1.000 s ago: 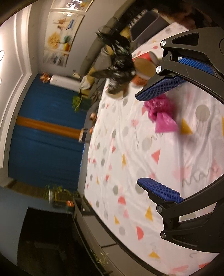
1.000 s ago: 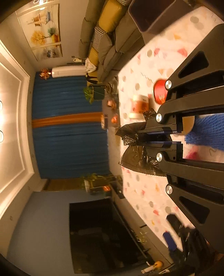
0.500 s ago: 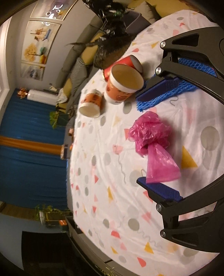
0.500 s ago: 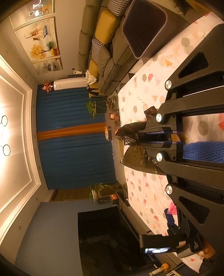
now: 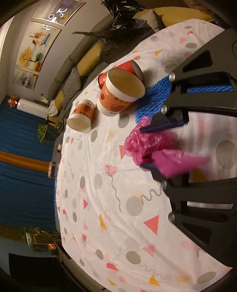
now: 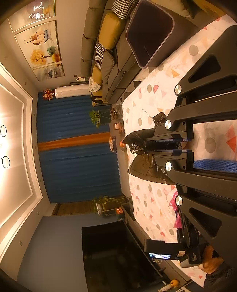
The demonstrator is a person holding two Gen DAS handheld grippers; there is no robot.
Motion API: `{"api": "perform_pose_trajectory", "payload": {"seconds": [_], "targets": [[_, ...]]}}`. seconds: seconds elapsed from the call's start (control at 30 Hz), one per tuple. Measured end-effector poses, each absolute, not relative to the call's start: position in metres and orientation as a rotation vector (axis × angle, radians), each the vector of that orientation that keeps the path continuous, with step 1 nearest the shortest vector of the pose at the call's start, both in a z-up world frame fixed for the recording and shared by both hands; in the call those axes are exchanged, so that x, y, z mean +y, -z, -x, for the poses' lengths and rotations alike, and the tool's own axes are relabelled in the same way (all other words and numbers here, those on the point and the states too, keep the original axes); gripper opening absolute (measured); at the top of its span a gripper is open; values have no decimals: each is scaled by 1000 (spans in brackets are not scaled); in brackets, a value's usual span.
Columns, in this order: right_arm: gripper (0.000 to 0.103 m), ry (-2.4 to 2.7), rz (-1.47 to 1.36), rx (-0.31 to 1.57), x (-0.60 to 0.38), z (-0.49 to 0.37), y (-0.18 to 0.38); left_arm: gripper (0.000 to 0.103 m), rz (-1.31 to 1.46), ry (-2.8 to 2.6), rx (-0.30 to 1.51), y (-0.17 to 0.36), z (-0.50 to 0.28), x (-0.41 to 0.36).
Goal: Collect trash
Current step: 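Grasp the black plastic bag with the right tool while the left tool grasps the pink bag, then carry the black bag and pink bag over the grey bin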
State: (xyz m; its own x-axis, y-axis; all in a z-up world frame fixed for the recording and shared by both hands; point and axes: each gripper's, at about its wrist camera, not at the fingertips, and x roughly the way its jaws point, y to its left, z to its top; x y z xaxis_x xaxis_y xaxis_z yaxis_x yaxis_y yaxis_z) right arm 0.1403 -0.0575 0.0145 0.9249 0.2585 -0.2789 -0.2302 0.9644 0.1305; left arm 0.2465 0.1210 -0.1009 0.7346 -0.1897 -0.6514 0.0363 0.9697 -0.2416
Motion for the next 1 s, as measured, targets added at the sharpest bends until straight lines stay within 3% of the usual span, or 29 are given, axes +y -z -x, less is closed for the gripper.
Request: {"api": "perform_pose_trajectory", "payload": {"seconds": [0.13,0.5,1.0], "targets": [[7,-244,-91,298,-62,-136,-17,22,209,93,688,93,-234,121],[7,-224,-83,293,-80,-116,-23,22,218,38,547,46,-183,115],[7,-168,-109,253,-123,-93,-33,22,167,95,485,15,-161,66]]}}
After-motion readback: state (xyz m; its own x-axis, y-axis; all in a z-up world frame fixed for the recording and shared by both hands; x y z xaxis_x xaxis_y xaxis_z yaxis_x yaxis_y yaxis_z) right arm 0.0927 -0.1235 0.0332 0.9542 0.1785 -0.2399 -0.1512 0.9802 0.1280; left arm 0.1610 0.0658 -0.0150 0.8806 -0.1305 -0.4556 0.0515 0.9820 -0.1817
